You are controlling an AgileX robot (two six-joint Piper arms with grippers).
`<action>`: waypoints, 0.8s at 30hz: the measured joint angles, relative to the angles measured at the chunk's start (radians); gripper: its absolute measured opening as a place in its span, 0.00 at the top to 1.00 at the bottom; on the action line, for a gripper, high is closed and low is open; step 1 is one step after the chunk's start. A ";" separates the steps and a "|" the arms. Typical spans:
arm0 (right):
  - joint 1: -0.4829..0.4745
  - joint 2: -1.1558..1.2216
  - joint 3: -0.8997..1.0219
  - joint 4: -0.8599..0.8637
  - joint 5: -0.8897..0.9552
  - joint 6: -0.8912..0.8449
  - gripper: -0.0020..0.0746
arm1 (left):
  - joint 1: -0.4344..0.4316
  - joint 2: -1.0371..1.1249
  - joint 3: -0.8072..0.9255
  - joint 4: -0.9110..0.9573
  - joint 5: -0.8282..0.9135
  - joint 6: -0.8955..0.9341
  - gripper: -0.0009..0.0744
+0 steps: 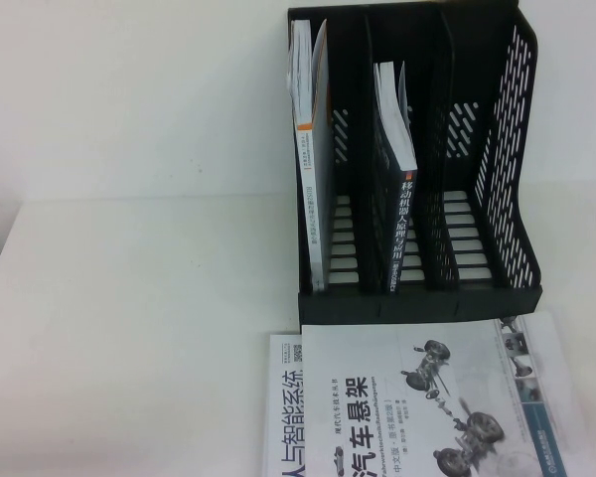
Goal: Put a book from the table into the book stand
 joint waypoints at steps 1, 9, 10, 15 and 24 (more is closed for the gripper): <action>0.000 0.000 0.000 0.000 0.000 0.000 0.98 | 0.000 -0.006 0.000 -0.031 0.047 0.036 0.99; 0.000 0.000 0.000 0.000 0.000 0.000 0.98 | 0.000 -0.007 -0.003 -0.078 0.266 0.138 0.99; 0.000 0.000 0.000 0.000 0.000 0.000 0.98 | 0.000 -0.007 -0.003 -0.078 0.266 0.144 0.99; 0.000 0.000 0.000 0.000 0.000 0.000 0.98 | 0.000 -0.007 -0.003 -0.080 0.266 0.148 0.99; 0.000 0.000 0.000 0.000 0.000 0.000 0.98 | 0.000 -0.008 -0.004 -0.070 0.266 0.082 0.99</action>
